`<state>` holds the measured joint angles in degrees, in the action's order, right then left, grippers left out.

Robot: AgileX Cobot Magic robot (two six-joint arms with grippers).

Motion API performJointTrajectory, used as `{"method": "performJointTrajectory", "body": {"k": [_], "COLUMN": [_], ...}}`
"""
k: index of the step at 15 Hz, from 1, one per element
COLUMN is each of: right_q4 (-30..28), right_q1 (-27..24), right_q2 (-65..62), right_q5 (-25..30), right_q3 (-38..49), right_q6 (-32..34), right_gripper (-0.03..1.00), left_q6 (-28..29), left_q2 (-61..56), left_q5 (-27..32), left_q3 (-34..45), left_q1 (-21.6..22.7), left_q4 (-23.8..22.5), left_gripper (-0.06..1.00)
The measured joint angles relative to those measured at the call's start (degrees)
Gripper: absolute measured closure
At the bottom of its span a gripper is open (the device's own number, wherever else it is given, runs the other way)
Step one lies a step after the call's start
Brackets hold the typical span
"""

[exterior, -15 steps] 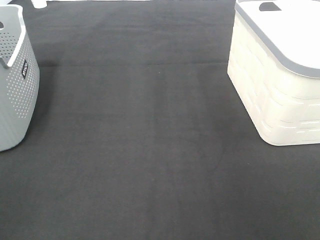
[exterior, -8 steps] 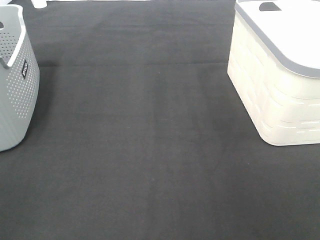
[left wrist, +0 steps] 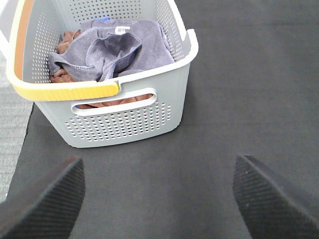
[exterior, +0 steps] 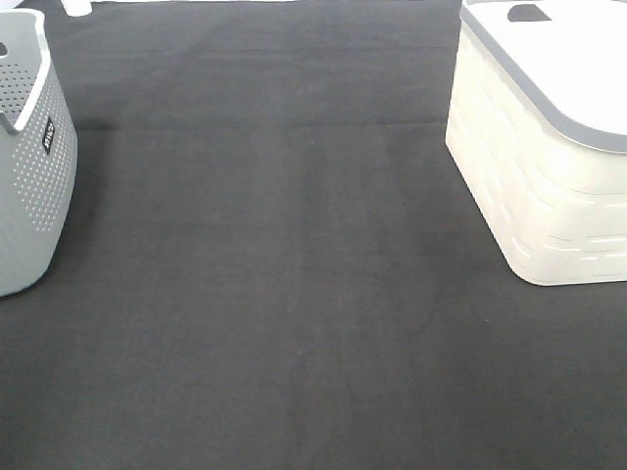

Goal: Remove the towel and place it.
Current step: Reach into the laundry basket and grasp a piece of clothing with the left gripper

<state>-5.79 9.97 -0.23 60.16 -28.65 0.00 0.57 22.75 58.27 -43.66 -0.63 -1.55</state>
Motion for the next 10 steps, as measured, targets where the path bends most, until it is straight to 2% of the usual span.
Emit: {"method": "performJointTrajectory", "body": {"k": [6,10], "right_q4": [0.0,0.0], "right_q1": [0.0,0.0], "right_q2": [0.0,0.0], "right_q5": [0.0,0.0], "right_q3": [0.0,0.0], "right_q6": [0.0,0.0], "right_gripper": [0.27,0.27], "left_q6": [0.0,0.0], "left_q2": [17.4,29.4], "left_q5": [-1.4,-1.5], "left_q3": [-10.7,-21.5], "left_q1": [0.0,0.0], "left_q4": [-0.1,-1.7], "left_gripper": [0.18,0.18]}}
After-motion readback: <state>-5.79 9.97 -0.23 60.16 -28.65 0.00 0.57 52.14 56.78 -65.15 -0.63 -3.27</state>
